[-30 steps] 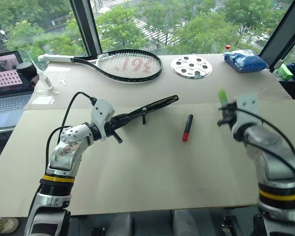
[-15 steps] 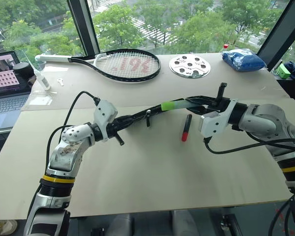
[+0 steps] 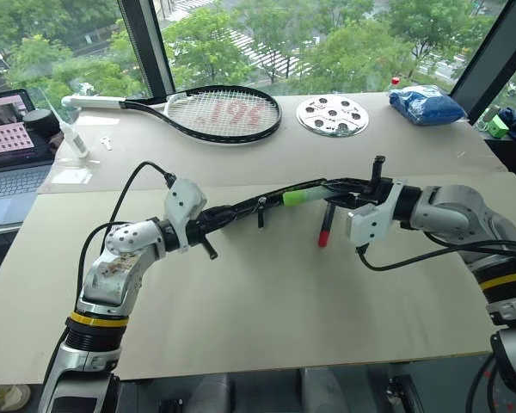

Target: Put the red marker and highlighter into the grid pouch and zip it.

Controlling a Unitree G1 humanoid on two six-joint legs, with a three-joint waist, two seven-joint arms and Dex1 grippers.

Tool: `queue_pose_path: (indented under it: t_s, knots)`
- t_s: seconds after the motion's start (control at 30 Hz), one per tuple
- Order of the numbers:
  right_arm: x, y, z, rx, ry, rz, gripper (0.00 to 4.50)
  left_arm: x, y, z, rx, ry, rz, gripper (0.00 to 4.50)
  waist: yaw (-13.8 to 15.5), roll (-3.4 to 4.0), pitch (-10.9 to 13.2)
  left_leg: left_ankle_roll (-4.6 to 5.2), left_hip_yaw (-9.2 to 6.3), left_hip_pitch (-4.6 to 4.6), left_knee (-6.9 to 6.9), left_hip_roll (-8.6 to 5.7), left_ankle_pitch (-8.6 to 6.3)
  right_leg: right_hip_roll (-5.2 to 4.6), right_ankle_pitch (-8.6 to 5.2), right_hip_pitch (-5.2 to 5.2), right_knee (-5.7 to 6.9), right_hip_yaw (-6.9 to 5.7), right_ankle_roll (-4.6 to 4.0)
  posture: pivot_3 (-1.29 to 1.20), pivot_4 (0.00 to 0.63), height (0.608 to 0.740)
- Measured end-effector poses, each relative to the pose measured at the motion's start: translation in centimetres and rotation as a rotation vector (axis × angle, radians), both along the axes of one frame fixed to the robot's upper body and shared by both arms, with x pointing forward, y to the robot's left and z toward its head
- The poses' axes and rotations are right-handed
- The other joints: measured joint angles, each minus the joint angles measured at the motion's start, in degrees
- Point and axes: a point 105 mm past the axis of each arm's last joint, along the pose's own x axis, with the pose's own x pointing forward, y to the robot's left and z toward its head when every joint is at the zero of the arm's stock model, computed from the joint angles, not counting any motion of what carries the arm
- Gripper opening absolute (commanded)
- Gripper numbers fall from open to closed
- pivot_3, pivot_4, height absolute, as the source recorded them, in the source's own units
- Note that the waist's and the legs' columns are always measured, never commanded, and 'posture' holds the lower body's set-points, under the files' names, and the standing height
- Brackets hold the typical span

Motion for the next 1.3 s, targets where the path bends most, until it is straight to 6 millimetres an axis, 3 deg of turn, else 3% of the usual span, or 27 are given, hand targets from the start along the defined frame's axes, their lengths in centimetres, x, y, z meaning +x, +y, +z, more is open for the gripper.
queue_pose_path:
  t_s: [0.2,0.43,0.8,1.1,1.17,1.3]
  knots:
    - [0.9,-1.5,-0.5,-0.041,0.015,-0.058,0.44,0.0,0.0,-0.1,0.001,0.001,-0.001,0.0,0.0,0.0,0.0,0.0,0.01,0.0,0.0,0.0,0.0,0.0,0.0,0.0,0.0,0.0,0.0,0.0,0.15,0.74]
    - [2.0,-2.1,-2.7,-0.132,0.029,-0.1,0.44,-0.1,-0.1,-0.1,0.003,0.004,-0.004,0.0,-0.2,0.0,0.0,-0.07,0.02,0.0,0.0,0.0,0.04,0.0,0.0,-0.01,0.0,0.03,0.0,0.0,0.15,0.74]
    - [3.1,3.2,-2.6,-0.068,0.028,-0.028,0.44,-0.1,-0.1,-0.1,0.009,0.004,-0.006,0.0,-0.2,0.0,0.0,-0.2,0.03,-0.01,0.0,0.0,0.11,0.0,0.0,-0.01,-0.01,0.04,0.0,0.0,0.15,0.74]
    - [1.9,7.0,-3.7,-0.076,0.056,0.081,0.44,-0.1,-0.2,-0.2,0.01,0.007,-0.012,0.0,-0.3,0.01,0.0,-0.22,0.03,0.0,0.0,0.0,0.12,0.0,0.0,-0.03,0.02,0.04,0.0,0.0,0.15,0.74]
    - [1.8,7.5,-4.0,-0.074,0.064,0.096,1.44,-0.2,-0.2,-0.2,0.011,0.009,-0.015,0.0,-0.3,0.01,0.0,-0.22,0.03,0.0,0.0,0.0,0.12,0.0,0.0,-0.04,0.02,0.04,0.0,0.0,0.15,0.74]
    - [1.4,8.3,-4.4,-0.055,0.126,0.116,2.59,-0.1,-0.3,0.2,0.011,-0.002,-0.018,0.0,-0.3,0.0,0.0,-0.23,0.03,0.0,0.0,0.0,0.13,0.0,0.01,-0.03,0.03,0.04,-0.01,0.0,0.15,0.74]
